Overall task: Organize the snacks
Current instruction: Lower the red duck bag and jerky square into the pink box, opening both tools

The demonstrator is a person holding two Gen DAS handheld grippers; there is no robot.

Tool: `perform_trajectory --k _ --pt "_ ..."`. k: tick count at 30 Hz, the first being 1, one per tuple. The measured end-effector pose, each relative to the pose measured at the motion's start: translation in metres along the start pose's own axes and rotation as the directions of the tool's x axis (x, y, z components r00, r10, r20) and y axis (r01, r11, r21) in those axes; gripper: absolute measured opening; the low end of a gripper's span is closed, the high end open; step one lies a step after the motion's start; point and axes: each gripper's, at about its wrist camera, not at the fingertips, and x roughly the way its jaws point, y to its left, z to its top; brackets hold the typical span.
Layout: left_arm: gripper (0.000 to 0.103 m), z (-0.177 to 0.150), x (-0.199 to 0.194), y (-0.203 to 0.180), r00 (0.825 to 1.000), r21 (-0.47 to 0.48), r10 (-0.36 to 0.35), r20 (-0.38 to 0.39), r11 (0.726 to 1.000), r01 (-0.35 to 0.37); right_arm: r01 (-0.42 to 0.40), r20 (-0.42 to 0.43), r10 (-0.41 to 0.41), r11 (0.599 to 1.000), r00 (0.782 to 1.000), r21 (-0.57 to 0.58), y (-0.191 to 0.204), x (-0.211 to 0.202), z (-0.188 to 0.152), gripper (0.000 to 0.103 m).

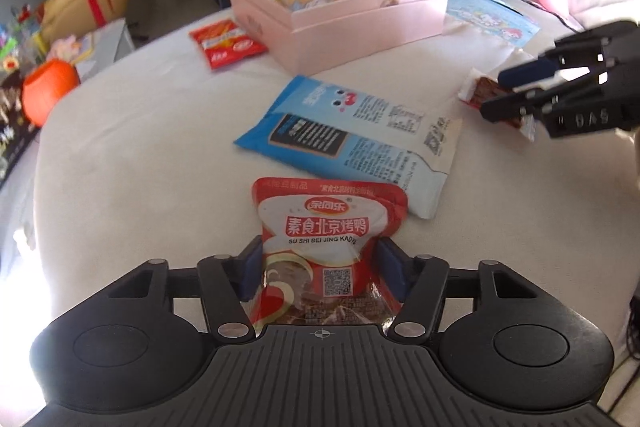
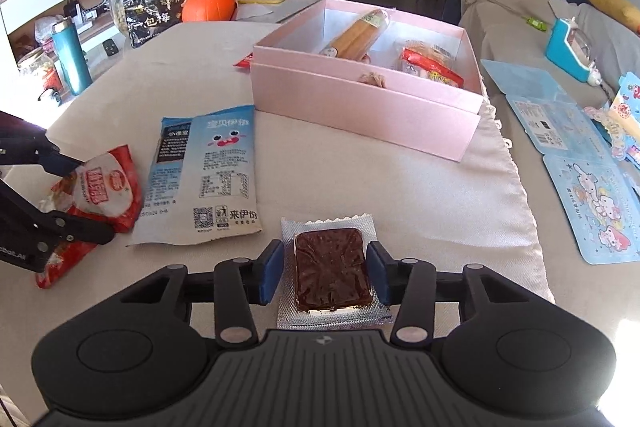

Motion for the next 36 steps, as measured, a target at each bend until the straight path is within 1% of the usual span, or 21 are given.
perform_trajectory --k 2,4,7,10,14,17,21,22,23,24,25,26,27,28,30,31,32,33,34,35,36 --pt "0.06 -0.004 -0.007 -0.004 0.999 0.012 0.011 0.034 1.0 -0.012 0.004 0.031 -0.003 1.0 1.0 -0.006 0.0 -0.011 0.004 0.044" --pt "0.059 -0.003 -0.016 -0.002 0.998 -0.001 -0.004 0.058 1.0 0.004 0.011 0.062 -0.011 1.0 0.998 -0.006 -0.002 -0.021 0.009 0.044" --pt "0.058 0.01 -0.038 0.004 0.991 -0.014 0.021 0.129 1.0 -0.02 0.027 0.099 -0.027 1.0 0.995 0.004 -0.009 -0.034 0.021 0.044" --pt "0.057 0.033 -0.062 0.012 0.975 -0.037 0.04 0.22 0.999 -0.032 0.039 0.14 -0.041 0.999 0.989 0.017 -0.014 -0.043 0.032 0.044" --pt "0.058 0.077 -0.083 0.011 0.94 -0.026 0.041 0.338 0.999 -0.034 0.057 0.22 -0.067 0.997 0.973 0.051 -0.028 -0.061 0.056 0.044" --pt "0.059 0.11 -0.08 0.006 0.92 -0.009 0.036 0.39 0.999 -0.035 0.068 0.283 -0.09 0.994 0.955 0.087 -0.045 -0.077 0.079 0.045" --pt "0.059 0.155 -0.055 0.006 0.911 -0.009 -0.01 0.413 1.0 0.015 0.062 0.36 -0.103 0.99 0.927 0.126 -0.067 -0.093 0.112 0.045" --pt "0.059 0.168 -0.048 0.009 0.905 -0.009 -0.026 0.424 0.999 0.033 0.057 0.372 -0.102 0.99 0.923 0.132 -0.072 -0.094 0.121 0.045" --pt "0.059 0.181 -0.042 0.015 0.896 -0.02 -0.048 0.442 0.998 0.063 0.051 0.379 -0.1 0.989 0.92 0.137 -0.076 -0.095 0.129 0.045" --pt "0.06 0.195 -0.036 0.023 0.885 -0.043 -0.077 0.46 0.993 0.109 0.043 0.385 -0.096 0.989 0.918 0.143 -0.082 -0.093 0.14 0.045" --pt "0.061 0.207 -0.027 0.033 0.875 -0.079 -0.11 0.471 0.983 0.166 0.035 0.387 -0.091 0.988 0.917 0.15 -0.087 -0.09 0.151 0.045" --pt "0.066 0.218 -0.014 0.042 0.868 -0.119 -0.138 0.477 0.968 0.22 0.024 0.386 -0.085 0.987 0.918 0.16 -0.092 -0.086 0.161 0.045" --pt "0.074 0.227 0.004 0.051 0.87 -0.155 -0.155 0.469 0.955 0.254 0.011 0.383 -0.079 0.984 0.92 0.175 -0.098 -0.08 0.171 0.046" --pt "0.074 0.234 0.025 0.058 0.879 -0.174 -0.175 0.443 0.945 0.276 -0.003 0.377 -0.073 0.98 0.924 0.197 -0.105 -0.072 0.182 0.048" --pt "0.068 0.239 0.067 0.074 0.905 -0.219 -0.209 0.371 0.927 0.304 -0.036 0.354 -0.056 0.967 0.933 0.25 -0.121 -0.048 0.197 0.055" --pt "0.066 0.238 0.079 0.081 0.909 -0.251 -0.215 0.357 0.915 0.315 -0.063 0.324 -0.031 0.959 0.946 0.277 -0.13 -0.033 0.202 0.065" --pt "0.065 0.232 0.085 0.091 0.901 -0.282 -0.228 0.368 0.896 0.342 -0.087 0.293 -0.007 0.948 0.956 0.307 -0.139 -0.017 0.205 0.066" --pt "0.065 0.226 0.088 0.099 0.888 -0.302 -0.241 0.391 0.878 0.371 -0.098 0.261 0.007 0.936 0.965 0.339 -0.146 -0.003 0.204 0.066" --pt "0.065 0.219 0.088 0.11 0.878 -0.322 -0.241 0.414 0.863 0.389 -0.094 0.231 0.01 0.931 0.973 0.354 -0.15 0.009 0.2 0.066" --pt "0.065 0.214 0.087 0.119 0.88 -0.341 -0.211 0.426 0.863 0.372 -0.077 0.207 0.003 0.933 0.978 0.351 -0.151 0.018 0.195 0.066" --pt "0.065 0.21 0.086 0.126 0.894 -0.365 -0.149 0.422 0.875 0.318 -0.047 0.187 -0.018 0.94 0.982 0.337 -0.147 0.026 0.188 0.066"
